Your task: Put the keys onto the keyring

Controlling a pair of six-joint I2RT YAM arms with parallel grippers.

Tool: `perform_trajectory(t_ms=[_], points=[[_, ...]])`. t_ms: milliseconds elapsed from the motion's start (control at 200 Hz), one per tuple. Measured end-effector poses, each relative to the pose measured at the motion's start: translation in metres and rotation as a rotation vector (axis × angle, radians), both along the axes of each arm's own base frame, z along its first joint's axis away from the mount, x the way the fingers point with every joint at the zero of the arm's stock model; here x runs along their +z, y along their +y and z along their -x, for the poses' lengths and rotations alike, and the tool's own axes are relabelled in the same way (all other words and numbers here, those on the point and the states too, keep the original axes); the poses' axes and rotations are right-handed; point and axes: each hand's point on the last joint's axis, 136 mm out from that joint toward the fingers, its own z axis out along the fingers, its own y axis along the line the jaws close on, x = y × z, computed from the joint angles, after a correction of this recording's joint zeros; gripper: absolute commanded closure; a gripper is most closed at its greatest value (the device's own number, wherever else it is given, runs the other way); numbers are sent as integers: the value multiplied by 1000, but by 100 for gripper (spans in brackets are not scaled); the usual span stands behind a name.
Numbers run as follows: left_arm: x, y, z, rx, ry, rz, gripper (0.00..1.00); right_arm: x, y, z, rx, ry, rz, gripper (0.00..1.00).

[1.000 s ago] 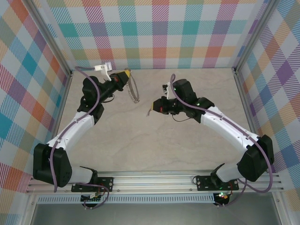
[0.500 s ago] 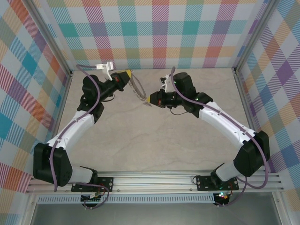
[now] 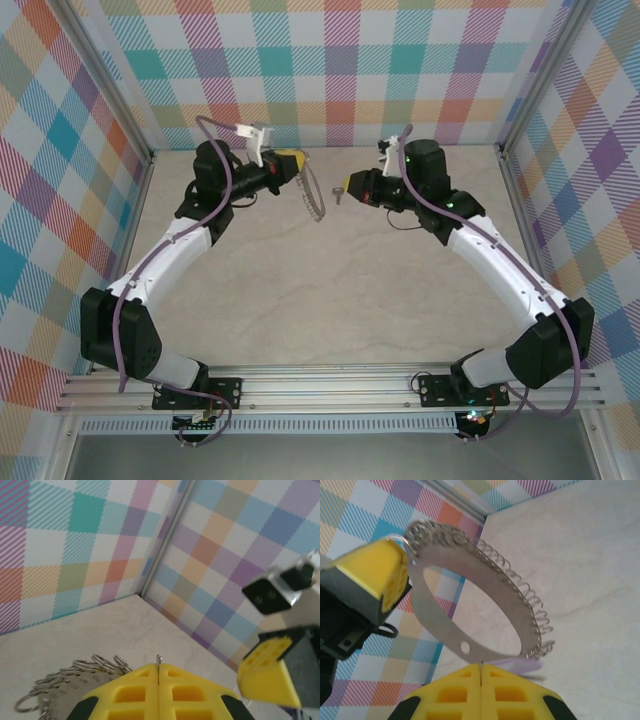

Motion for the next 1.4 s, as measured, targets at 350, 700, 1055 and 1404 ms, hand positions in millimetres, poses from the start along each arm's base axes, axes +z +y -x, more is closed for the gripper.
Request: perform_trajectory(t_ms=[350,700,1055,1404], points=[[-15,-38,9,-86,-105,-82,100,10,-54,-17,-108,-78,-29,100],[-9,-61,13,-107,-215,-17,100,47,-59,-2,-10,-223,-157,100],[37,-57,46,-131,-344,38,100,58,-49,23,134,-378,-227,100],[65,-61,89,-239,-458,16,100,75,-45,35,201,-444,-273,100]])
